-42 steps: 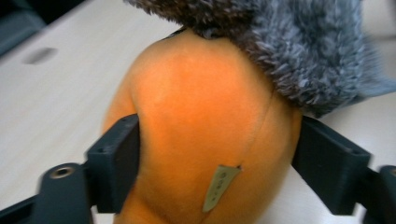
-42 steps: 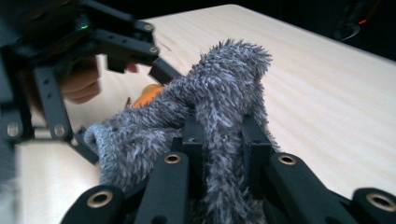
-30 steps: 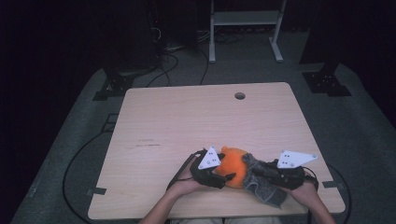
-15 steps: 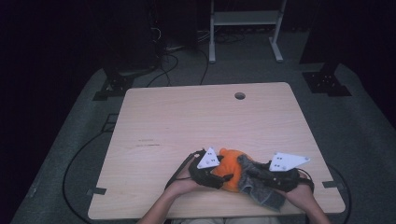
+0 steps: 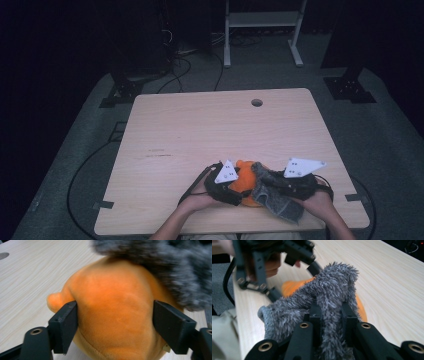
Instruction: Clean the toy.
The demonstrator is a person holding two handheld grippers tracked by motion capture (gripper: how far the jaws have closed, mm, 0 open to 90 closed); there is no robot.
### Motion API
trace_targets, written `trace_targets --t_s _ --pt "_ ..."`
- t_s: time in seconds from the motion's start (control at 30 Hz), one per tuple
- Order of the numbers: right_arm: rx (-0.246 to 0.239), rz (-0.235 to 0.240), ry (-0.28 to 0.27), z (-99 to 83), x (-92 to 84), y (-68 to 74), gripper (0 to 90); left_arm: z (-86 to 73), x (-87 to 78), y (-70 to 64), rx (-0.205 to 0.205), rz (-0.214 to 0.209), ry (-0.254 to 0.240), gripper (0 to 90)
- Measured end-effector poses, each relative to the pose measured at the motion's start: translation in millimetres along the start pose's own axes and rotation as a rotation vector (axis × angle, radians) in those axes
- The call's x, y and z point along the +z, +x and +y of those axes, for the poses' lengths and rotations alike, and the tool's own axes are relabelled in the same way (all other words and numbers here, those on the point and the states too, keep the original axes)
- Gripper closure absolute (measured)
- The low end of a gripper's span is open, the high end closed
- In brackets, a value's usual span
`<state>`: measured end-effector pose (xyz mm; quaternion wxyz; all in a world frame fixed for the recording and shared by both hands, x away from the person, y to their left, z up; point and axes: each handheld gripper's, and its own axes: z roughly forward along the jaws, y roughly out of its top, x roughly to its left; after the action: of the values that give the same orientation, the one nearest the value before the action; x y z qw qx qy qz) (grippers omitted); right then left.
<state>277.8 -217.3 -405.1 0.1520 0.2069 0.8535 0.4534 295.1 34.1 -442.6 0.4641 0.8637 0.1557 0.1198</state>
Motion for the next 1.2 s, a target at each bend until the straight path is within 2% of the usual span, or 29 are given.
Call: trace_targets --t_s 0.1,0.17,0.23,0.3,0.43,0.5,0.57,0.63,0.67,0.73,0.8,0.83,0.9,1.0,1.03,1.1,1.2 --pt "0.033 0.034 0.002 6.5 9.1 -11.4 75.1 -2.4 0.2 -2.0 0.002 0.000 -0.005 25.4" --pt "0.045 0.035 0.007 12.6 12.9 -18.5 75.1 -1.6 0.4 -3.5 0.022 0.002 -0.002 25.6" --pt "0.036 0.037 0.025 19.9 17.7 -22.7 75.1 -1.6 -0.2 -3.5 0.026 0.007 0.000 25.5" --pt "0.029 0.052 0.050 22.2 21.5 -26.9 75.1 -3.4 -1.6 -1.0 0.012 0.000 -0.009 25.1" --pt "0.053 0.055 0.072 8.6 11.2 -37.0 75.0 1.4 -7.2 6.6 -0.017 -0.028 -0.027 17.0" --pt "0.070 0.049 0.067 -2.1 1.5 -38.0 75.0 6.3 -8.1 8.6 -0.017 -0.011 -0.026 10.9" --pt "0.073 0.061 0.065 -9.0 -6.9 -37.2 75.0 7.7 -5.8 5.6 0.009 -0.011 -0.023 10.6" --pt "0.066 0.072 0.089 -8.8 -11.0 -37.3 74.9 6.6 -2.7 -1.1 0.060 -0.034 -0.019 16.5" --pt "0.072 0.085 0.106 -5.1 -10.4 -38.0 74.9 6.7 -1.0 -5.8 0.095 -0.022 -0.013 18.9" --pt "0.038 0.081 0.120 8.8 -4.1 -35.1 75.0 8.5 -0.7 -10.6 0.167 -0.015 0.024 19.8" --pt "0.001 0.097 0.150 25.4 9.4 -29.4 74.9 7.5 -1.6 -12.7 0.213 0.003 0.059 20.2" --pt "-0.024 0.102 0.166 31.5 16.0 -28.1 74.8 5.7 -2.3 -11.6 0.213 0.007 0.074 20.3" --pt "-0.023 0.122 0.174 36.2 23.2 -30.3 74.7 0.9 -3.1 -9.0 0.193 0.022 0.079 20.5" --pt "0.005 0.116 0.146 25.2 17.4 -36.6 74.6 -1.0 -3.2 -9.4 0.183 0.024 0.066 20.5" --pt "0.026 0.104 0.131 19.2 13.1 -38.1 74.6 -0.6 -2.2 -9.3 0.182 0.019 0.066 20.5" --pt "0.036 0.065 0.118 6.5 3.4 -38.4 74.6 0.0 -1.5 -9.5 0.184 0.014 0.068 20.4" --pt "0.066 0.045 0.092 -13.5 -9.1 -38.4 74.6 -1.3 -1.8 -9.3 0.175 0.011 0.056 20.0"
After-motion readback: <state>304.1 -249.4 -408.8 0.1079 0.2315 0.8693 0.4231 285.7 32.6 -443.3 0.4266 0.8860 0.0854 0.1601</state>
